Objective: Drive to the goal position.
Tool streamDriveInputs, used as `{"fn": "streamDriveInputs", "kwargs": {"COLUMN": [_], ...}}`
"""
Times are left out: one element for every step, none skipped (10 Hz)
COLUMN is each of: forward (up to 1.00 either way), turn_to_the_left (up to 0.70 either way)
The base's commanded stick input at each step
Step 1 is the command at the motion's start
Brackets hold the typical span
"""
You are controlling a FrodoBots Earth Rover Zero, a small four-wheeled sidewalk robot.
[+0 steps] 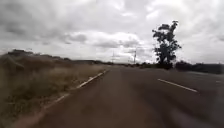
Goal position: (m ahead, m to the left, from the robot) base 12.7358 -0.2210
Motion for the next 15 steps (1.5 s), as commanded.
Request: {"fn": "streamDriveInputs", "kwargs": {"forward": [0.5,0.5,0.5,0.5,0.5,0.5,0.5,0.5,0.5,0.5,0.5,0.5,0.5,0.5,0.5], "turn_to_the_left": [-0.31,-0.42,-0.5,-0.5,0.0,0.0,0.0,0.0,0.0,0.0,0.0,0.0,0.0,0.0,0.0]}}
